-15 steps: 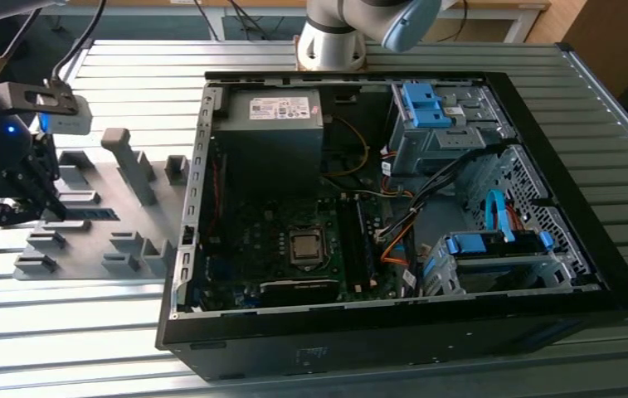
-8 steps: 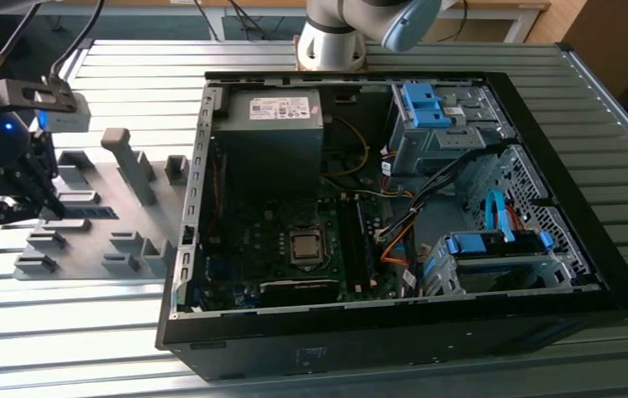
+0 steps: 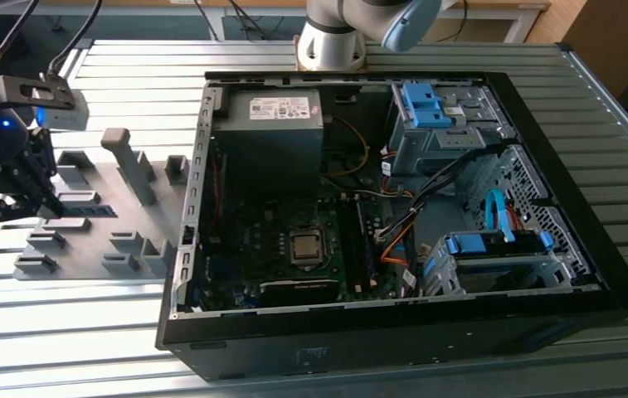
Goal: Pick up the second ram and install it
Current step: 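Pick up the second ram and move it above second insertion slot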
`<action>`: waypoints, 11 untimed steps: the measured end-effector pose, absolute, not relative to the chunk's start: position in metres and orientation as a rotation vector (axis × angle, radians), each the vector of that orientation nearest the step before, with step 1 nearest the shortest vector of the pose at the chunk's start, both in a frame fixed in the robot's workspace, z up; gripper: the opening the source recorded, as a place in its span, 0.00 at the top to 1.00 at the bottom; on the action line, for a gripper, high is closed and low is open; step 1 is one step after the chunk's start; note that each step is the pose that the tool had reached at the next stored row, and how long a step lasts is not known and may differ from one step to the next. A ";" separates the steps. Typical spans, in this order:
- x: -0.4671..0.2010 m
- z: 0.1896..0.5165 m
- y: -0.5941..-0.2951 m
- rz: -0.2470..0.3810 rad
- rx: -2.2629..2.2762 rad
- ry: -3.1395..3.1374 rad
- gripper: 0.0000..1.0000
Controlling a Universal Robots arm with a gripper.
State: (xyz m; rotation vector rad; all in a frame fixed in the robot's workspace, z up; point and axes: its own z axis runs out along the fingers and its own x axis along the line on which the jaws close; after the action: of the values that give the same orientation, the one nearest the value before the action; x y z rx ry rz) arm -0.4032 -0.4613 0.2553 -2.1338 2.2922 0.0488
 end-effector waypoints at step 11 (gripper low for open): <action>-0.403 0.259 -0.461 0.049 -2.134 2.292 0.86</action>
State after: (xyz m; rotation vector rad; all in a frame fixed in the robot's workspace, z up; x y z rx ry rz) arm -0.4033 -0.4613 0.2588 -2.1339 2.2923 0.0489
